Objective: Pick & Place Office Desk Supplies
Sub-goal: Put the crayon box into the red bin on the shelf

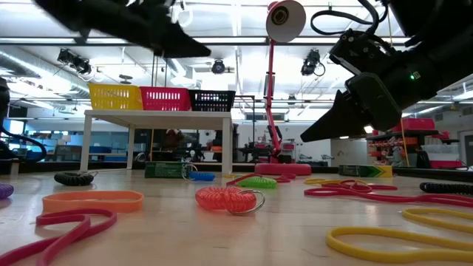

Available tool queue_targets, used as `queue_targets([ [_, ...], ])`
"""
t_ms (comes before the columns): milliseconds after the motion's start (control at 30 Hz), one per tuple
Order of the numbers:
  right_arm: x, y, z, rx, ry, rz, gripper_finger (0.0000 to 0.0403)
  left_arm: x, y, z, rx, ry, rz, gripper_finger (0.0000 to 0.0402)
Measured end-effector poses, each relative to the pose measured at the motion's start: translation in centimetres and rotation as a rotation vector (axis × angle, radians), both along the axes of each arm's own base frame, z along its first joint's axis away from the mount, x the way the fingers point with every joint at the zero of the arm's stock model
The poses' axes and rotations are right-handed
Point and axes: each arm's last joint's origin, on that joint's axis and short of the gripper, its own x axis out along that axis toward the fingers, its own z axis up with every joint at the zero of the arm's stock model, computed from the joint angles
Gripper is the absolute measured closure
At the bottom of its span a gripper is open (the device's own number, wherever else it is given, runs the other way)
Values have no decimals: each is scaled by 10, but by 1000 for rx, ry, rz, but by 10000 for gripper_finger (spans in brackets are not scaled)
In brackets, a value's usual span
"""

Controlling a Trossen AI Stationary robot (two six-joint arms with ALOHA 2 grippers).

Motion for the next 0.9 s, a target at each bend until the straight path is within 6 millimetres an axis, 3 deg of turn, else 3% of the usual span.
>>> queue_targets([
  [233, 0, 0, 0, -2, -1, 0, 386, -28, -4, -34, -69, -120, -120, 379],
  [400, 0, 0, 0, -2, -3, 0, 386, -38, -7, -50, -162, -110, -208, 379],
  [900, 2, -1, 4, -7, -58, -55, 386, -39, -8, -53, -194, -106, -232, 379],
])
